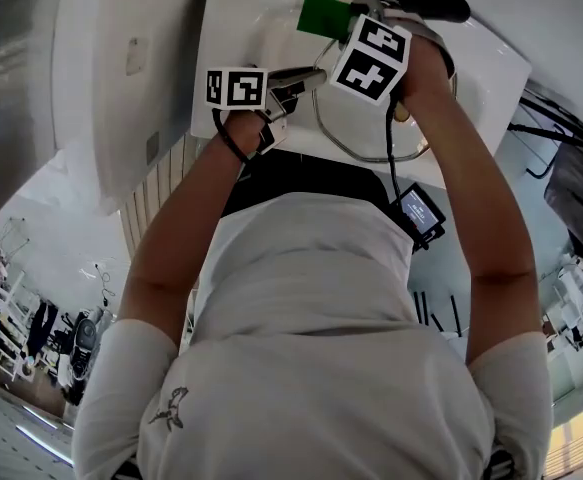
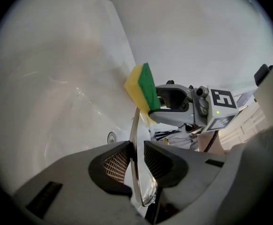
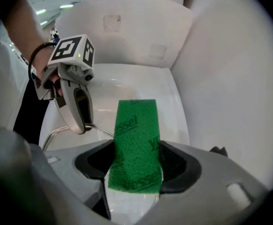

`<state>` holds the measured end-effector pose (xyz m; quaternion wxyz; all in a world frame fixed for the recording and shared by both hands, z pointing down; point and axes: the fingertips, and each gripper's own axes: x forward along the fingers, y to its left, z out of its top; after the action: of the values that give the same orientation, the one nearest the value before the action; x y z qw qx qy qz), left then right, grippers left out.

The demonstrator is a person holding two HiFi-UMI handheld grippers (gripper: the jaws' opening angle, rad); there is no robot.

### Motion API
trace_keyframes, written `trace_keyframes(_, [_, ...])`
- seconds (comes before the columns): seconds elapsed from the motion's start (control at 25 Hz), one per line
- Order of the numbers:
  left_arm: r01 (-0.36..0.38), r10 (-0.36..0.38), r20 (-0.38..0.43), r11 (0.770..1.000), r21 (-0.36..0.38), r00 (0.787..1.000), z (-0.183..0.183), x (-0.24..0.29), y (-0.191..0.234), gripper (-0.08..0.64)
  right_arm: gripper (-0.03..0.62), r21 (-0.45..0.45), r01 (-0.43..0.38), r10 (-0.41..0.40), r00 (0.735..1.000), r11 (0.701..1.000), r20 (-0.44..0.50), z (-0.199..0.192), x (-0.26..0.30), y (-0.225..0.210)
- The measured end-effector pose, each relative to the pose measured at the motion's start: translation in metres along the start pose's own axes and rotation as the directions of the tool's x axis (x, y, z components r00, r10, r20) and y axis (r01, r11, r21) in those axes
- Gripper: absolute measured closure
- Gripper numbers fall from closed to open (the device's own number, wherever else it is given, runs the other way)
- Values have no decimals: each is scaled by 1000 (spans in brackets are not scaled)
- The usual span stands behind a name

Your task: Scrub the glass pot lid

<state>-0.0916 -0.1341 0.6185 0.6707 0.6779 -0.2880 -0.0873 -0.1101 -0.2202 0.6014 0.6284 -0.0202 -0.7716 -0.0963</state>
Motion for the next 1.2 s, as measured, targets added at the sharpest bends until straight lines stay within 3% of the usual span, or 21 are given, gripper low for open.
trace_keyframes(0.6, [-11,11,-14,1000,-1,1000,-5,1,-1,469,301,280,-33,20,999,960,51,-9,-17,37])
trace_keyframes(1.04, [4,-4,-12,1000,-19,1000,-5,1,-1,472,301,471,21,-46,998,882,42,-22,-32,83])
trace_keyframes(1.2, [14,-14,-11,999,-31,1000,-4,2,-2,474,302,548,25,-63,997,836,50,-31,-40,96])
